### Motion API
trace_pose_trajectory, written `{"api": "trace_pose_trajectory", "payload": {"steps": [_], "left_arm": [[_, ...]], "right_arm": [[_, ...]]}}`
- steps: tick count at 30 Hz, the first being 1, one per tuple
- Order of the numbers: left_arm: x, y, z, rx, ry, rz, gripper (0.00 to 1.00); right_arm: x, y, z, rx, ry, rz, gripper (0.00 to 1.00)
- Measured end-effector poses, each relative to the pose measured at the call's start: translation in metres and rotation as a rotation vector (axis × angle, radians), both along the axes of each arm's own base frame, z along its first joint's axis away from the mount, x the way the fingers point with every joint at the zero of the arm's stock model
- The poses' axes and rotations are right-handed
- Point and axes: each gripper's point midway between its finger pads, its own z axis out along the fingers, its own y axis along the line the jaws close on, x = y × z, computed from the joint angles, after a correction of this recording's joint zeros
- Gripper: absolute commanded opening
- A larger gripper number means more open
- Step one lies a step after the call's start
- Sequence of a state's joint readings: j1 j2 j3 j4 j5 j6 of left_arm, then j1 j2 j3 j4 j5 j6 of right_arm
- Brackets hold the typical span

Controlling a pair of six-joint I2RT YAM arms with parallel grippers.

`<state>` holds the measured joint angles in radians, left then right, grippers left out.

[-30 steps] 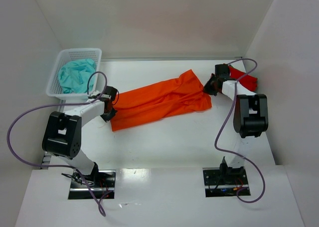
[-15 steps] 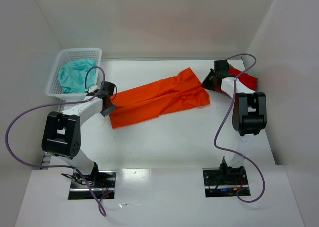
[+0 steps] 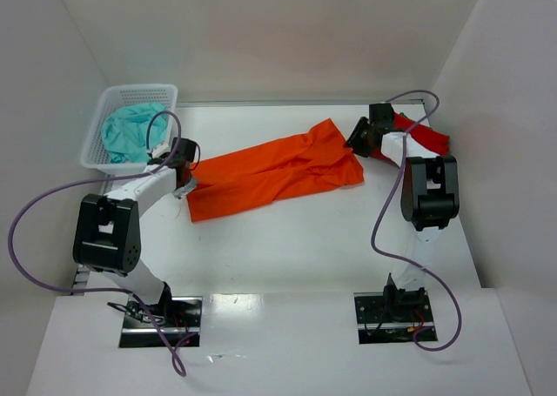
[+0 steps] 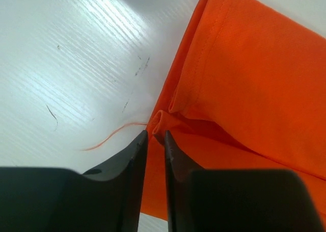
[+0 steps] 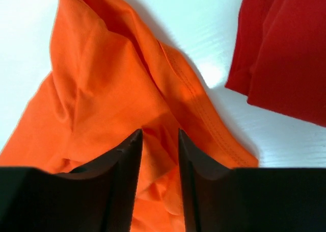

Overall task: Fold and stack the t-shirts
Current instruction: Fold the other side of the tshirt into a rectangle

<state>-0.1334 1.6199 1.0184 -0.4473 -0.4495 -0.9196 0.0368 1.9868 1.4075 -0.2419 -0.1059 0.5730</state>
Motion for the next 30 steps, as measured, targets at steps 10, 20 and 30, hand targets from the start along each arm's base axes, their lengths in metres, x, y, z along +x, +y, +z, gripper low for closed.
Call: {"api": "trace_pose_trajectory", "payload": {"steps": [10, 20, 30], "left_arm": [[0.011, -0.016, 0.039, -0.053, -0.106, -0.130, 0.92], [0.016, -0.069, 0.095, -0.142, -0.270, -0.471, 0.89], [0.009, -0.163, 0.063, -0.238, -0.218, -0.857, 0.80]], "right_arm": [[0.010, 0.000, 0.036, -0.019, -0.086, 0.034, 0.69], [-0.024, 0.012, 0.116, -0.013, -0.247, 0.066, 0.48], [-0.056, 0.069, 0.036, 0.002, -0.053, 0.170, 0.09]]}}
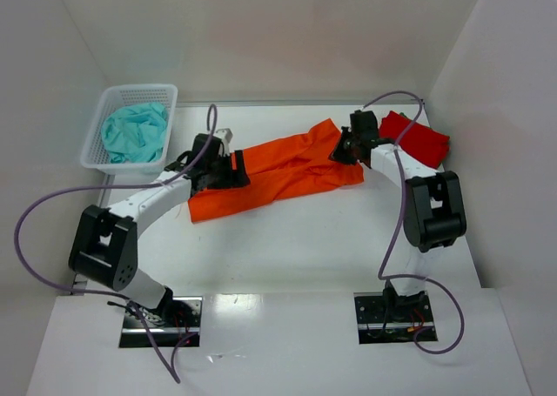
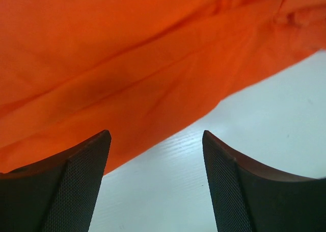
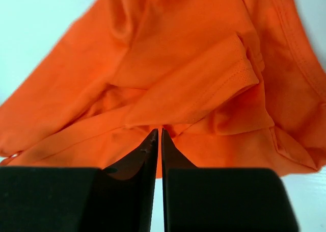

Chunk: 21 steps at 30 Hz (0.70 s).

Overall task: Fold and stack the t-shirts
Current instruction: Fold the other side of the tshirt into a rectangle

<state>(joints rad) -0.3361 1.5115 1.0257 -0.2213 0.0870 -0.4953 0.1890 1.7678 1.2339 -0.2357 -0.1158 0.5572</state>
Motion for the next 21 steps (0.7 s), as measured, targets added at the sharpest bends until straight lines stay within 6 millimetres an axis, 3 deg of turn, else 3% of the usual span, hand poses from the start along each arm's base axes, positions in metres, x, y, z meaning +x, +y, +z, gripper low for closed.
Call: {"api": "trace_pose_trajectory", "payload": {"steps": [2, 3, 6, 8, 21], "left_arm": [[-0.004, -0.013, -0.016, 0.013, 0.032, -0.040, 0.80], [-0.005, -0.016, -0.023, 0.022, 0.045, -0.055, 0.80], [-0.006, -0.019, -0.041, 0.041, 0.083, -0.069, 0.82], [-0.004, -0.019, -0.048, 0.048, 0.099, -0.069, 0.83], [0.006, -0.021, -0.064, 0.071, 0.116, -0.081, 0.83]], "right_arm": [[-0.002, 0.000, -0.017, -0.013, 0.040, -0.004, 0.12], [-0.003, -0.002, -0.027, -0.024, 0.064, -0.011, 0.21], [-0.008, -0.009, -0.048, -0.063, 0.123, -0.034, 0.28], [-0.009, -0.013, -0.057, -0.085, 0.148, -0.048, 0.28], [0.011, -0.021, -0.059, -0.130, 0.130, -0.091, 0.28]]}}
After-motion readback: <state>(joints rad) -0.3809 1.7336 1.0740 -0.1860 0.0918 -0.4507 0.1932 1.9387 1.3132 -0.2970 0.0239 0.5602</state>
